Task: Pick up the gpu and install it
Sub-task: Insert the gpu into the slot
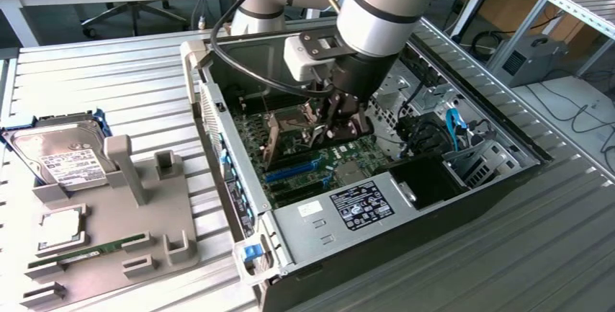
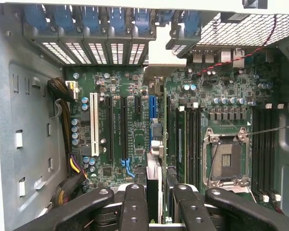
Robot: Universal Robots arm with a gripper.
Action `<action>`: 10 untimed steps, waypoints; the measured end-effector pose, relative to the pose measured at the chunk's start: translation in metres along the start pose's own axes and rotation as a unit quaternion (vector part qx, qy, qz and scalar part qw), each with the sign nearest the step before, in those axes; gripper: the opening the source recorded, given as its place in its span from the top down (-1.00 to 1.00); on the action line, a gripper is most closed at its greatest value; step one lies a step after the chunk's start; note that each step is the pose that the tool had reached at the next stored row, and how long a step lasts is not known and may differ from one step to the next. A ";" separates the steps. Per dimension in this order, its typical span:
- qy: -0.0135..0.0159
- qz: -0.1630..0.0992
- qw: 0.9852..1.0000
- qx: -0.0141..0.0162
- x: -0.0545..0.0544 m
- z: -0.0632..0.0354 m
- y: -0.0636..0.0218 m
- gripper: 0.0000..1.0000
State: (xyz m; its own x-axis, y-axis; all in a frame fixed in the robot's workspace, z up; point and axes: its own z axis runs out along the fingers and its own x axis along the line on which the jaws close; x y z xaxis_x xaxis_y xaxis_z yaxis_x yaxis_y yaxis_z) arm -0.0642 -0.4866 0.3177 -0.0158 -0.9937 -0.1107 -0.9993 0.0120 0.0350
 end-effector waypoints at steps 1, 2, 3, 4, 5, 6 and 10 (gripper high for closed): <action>0.000 0.000 1.000 0.000 0.000 0.0005 0.0000 0.48; 0.000 0.000 1.000 0.000 0.000 0.0009 0.0000 0.48; 0.000 0.000 1.000 0.000 0.000 0.0011 0.0000 0.48; 0.000 0.000 1.000 0.000 0.000 0.0014 0.0000 0.48; 0.000 0.000 1.000 0.000 0.000 0.0017 -0.0001 0.48; 0.000 0.000 1.000 0.000 0.000 0.0019 -0.0001 0.48; 0.000 0.000 1.000 0.000 0.000 0.0029 -0.0001 0.48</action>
State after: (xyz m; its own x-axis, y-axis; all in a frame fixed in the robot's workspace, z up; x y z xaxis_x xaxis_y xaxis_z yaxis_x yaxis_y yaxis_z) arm -0.0643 -0.4866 0.3148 -0.0158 -0.9937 -0.1107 -0.9993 0.0120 0.0349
